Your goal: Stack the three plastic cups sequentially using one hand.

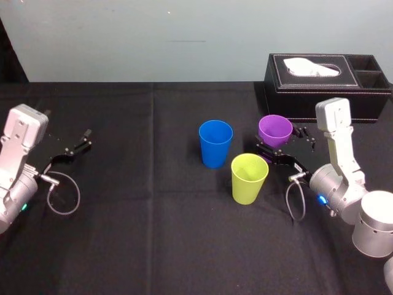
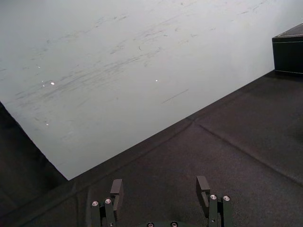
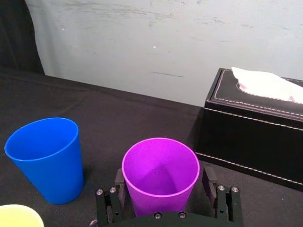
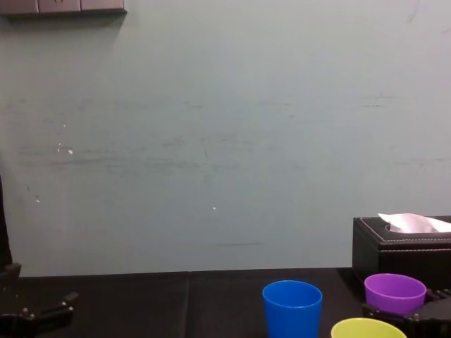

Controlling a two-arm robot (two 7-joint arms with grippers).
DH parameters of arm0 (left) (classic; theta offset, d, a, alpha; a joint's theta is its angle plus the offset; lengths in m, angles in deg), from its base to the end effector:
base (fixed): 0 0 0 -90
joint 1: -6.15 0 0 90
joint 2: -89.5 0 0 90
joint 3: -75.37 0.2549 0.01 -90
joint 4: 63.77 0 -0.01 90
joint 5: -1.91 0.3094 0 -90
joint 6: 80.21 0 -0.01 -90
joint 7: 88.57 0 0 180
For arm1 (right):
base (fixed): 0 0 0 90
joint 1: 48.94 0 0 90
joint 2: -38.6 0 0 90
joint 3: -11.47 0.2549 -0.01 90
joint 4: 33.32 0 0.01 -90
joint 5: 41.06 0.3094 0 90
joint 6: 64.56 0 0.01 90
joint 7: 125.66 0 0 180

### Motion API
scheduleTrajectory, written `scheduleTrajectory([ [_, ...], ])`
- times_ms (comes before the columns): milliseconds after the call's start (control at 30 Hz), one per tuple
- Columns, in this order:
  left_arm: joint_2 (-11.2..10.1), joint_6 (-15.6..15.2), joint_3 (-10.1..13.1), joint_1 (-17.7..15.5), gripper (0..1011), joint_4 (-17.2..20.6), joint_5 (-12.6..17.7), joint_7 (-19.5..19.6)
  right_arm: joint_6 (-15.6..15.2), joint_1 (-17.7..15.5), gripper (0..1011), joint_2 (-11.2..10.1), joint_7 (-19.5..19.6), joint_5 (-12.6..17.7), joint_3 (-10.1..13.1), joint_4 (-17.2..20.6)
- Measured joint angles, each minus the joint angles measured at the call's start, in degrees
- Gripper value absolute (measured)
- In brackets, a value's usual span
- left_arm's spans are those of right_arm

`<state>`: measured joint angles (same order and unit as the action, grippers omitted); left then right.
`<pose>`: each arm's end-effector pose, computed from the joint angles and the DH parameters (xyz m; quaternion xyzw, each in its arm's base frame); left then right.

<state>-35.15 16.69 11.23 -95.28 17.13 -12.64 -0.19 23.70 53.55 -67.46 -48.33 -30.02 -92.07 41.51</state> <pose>0.3529 0.0626 -0.2741 0.1416 -0.1324 0.5800 0.7913 0.3764 -0.0253 -0.2805 -0.0922 0.0057 -0.5618 0.8221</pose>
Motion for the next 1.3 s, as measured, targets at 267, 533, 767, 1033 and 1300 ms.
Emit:
scheduleTrajectory([
  [267, 0.0, 0.0, 0.0, 0.0, 1011, 0.0, 0.0, 0.0, 0.03, -0.01, 954, -0.09, -0.02, 0.09, -0.1, 0.06],
  [533, 0.0, 0.0, 0.0, 0.0, 1011, 0.0, 0.0, 0.0, 0.06, -0.05, 773, -0.14, -0.04, 0.17, -0.14, 0.11],
  [767, 0.0, 0.0, 0.0, 0.0, 1011, 0.0, 0.0, 0.0, 0.11, -0.08, 738, -0.17, -0.04, 0.2, -0.18, 0.15],
  [1033, 0.0, 0.0, 0.0, 0.0, 1011, 0.0, 0.0, 0.0, 0.96, 0.56, 734, -0.56, -0.58, -1.05, 1.17, 2.32],
  [1300, 0.0, 0.0, 0.0, 0.0, 1011, 0.0, 0.0, 0.0, -3.63, 3.46, 734, -1.54, -5.09, 1.54, 2.57, 5.88],
])
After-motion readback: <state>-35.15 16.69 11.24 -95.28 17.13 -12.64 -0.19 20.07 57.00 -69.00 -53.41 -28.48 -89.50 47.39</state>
